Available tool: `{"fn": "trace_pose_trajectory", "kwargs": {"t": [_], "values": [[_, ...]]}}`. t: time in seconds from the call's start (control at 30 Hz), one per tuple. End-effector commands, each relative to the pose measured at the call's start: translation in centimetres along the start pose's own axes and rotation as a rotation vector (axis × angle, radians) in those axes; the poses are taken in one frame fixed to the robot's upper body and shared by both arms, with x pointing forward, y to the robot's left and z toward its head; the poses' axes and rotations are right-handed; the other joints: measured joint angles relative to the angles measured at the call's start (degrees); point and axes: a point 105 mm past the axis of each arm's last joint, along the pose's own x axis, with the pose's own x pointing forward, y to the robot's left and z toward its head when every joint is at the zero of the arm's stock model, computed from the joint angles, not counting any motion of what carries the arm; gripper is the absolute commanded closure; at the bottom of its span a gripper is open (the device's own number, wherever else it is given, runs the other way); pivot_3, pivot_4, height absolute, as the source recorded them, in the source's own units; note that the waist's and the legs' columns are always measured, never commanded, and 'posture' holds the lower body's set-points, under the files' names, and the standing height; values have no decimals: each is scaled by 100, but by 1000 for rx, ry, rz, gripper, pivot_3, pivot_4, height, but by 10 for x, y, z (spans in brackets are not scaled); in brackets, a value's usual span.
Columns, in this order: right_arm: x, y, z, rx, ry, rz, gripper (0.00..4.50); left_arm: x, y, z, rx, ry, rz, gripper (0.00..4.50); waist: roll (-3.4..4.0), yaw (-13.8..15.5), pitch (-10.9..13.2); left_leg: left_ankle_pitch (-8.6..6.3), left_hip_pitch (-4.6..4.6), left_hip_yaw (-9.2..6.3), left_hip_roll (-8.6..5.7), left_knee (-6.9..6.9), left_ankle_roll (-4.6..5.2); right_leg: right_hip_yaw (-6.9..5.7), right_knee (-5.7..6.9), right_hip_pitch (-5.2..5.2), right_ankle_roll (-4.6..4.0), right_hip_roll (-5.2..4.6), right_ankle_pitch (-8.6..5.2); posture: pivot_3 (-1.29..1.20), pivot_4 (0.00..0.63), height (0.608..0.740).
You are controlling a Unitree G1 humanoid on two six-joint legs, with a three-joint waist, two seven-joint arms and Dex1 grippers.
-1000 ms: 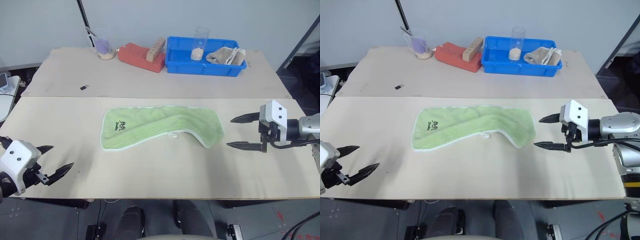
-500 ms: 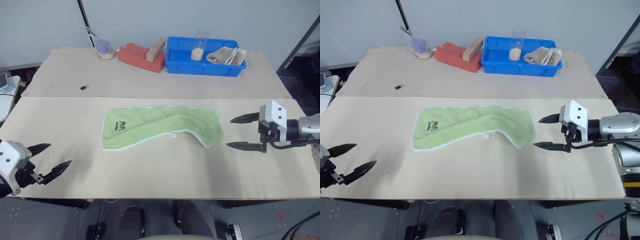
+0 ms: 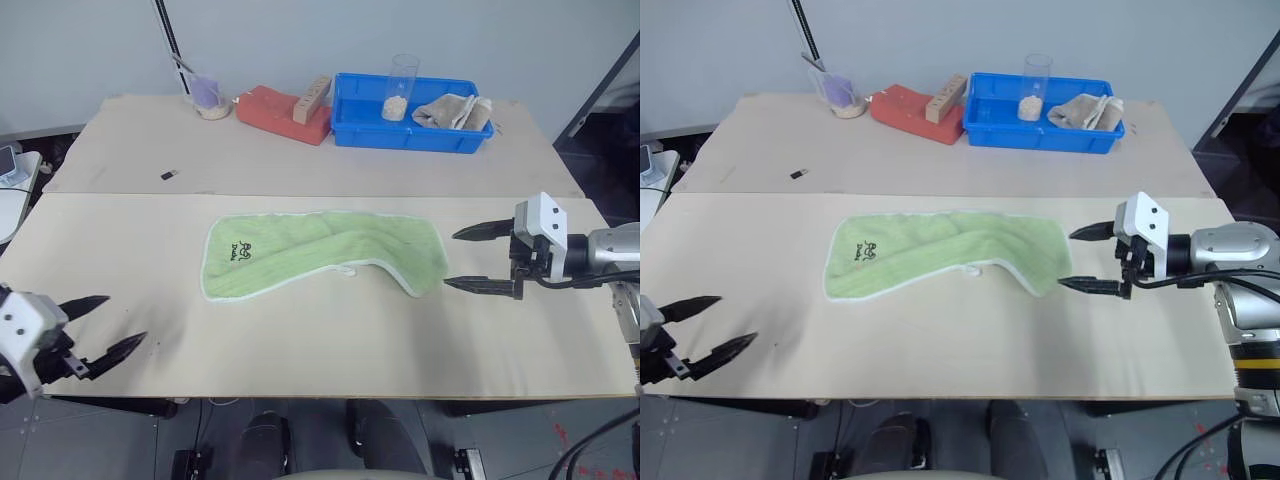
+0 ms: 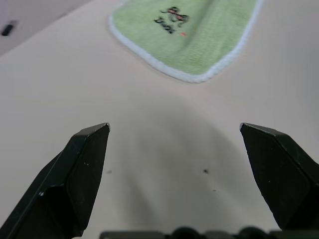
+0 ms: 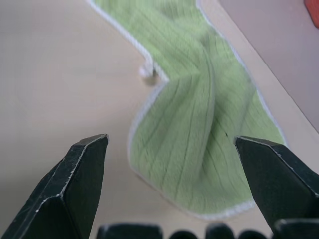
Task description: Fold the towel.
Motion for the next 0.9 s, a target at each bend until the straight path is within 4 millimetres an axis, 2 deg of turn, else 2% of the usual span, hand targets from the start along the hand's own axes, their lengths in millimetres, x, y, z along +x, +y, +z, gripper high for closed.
{"fn": "trace_pose_trajectory", "kwargs": {"t": [0.03, 0.17, 0.3, 0.63, 0.73, 0.9], "values": [[6, 13, 40, -55, -91, 67, 29, 25, -10, 4, 93, -14, -63, 0, 2, 18, 1, 0, 0, 0, 0, 0, 0, 1, 1, 0, 0, 0, 0, 0, 150, 714], [13, 40, 63, -55, -136, 178, 29, 56, -10, 2, 116, -18, -112, 0, 0, 45, 1, 0, 0, -6, -1, 1, 0, -2, 8, 1, 1, 2, 1, 0, 150, 714], [18, 56, 75, -60, -159, 228, 29, 82, -8, 0, 151, -21, -160, 0, 0, 80, 1, 0, -4, -5, 0, 3, 0, -2, 4, 2, 10, 1, 6, 0, 150, 714], [18, 64, 82, -54, -168, 242, 29, 128, -7, -5, 208, -20, -242, 0, 2, 158, -1, 0, -7, -4, -3, 4, 0, -3, -1, 3, 32, -2, 24, 0, 150, 714], [17, 65, 81, -52, -165, 231, 0, 138, -11, -5, 203, -21, -257, 872, 8, 192, -5, 0, -4, -4, -4, 6, 0, -3, -1, 10, 33, -4, 25, 0, 150, 714], [16, 65, 81, -51, -161, 221, 0, 141, -11, -12, 203, 8, -261, 3183, 10, 187, -6, 1, -2, -4, -4, 11, 1, -2, 3, 12, 35, -4, 26, 0, 150, 714]]}}
